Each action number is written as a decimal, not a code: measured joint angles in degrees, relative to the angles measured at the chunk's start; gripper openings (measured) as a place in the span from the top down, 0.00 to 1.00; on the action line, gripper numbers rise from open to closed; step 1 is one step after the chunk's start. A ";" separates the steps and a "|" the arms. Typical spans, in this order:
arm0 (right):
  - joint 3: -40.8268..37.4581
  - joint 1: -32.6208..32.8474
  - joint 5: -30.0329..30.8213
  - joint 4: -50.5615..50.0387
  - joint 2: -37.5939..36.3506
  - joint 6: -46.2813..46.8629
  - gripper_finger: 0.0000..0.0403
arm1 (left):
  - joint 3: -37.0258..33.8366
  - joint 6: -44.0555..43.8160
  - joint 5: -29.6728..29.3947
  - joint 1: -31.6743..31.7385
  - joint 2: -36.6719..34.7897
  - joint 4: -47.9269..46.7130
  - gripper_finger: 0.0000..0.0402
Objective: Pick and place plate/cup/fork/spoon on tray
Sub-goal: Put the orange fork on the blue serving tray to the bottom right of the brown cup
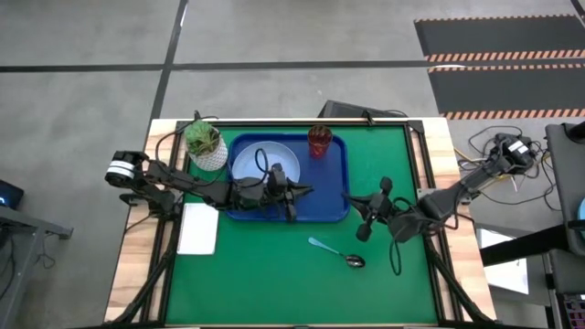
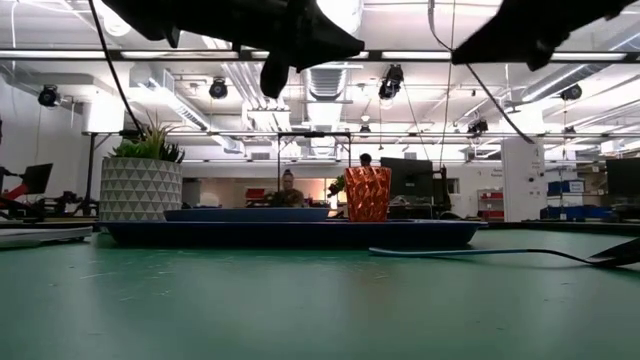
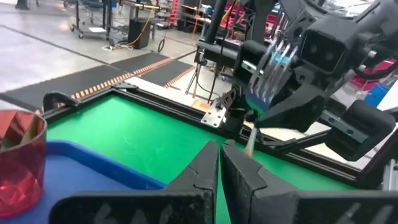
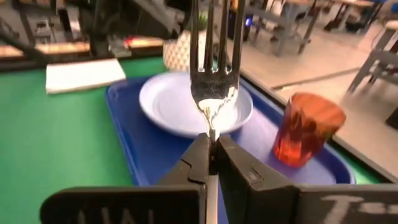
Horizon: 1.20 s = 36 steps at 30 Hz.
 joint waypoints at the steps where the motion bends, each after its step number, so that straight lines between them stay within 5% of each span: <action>1: -0.40 -0.42 0.02 2.64 0.22 -1.78 0.97 | -0.08 -0.40 -0.02 0.00 0.00 -0.08 1.00; 13: -10.65 -5.72 -5.15 47.31 7.48 -23.04 0.97 | -0.16 -1.49 -0.01 -0.99 0.00 -0.03 1.00; 23: -12.25 -12.87 -5.32 52.42 12.52 -16.95 0.97 | -0.42 -1.57 -0.02 -1.27 0.53 0.56 1.00; 36: -12.22 -13.78 -12.40 58.20 14.05 -15.57 0.97 | 1.37 -1.46 -0.32 -1.11 12.28 10.50 0.94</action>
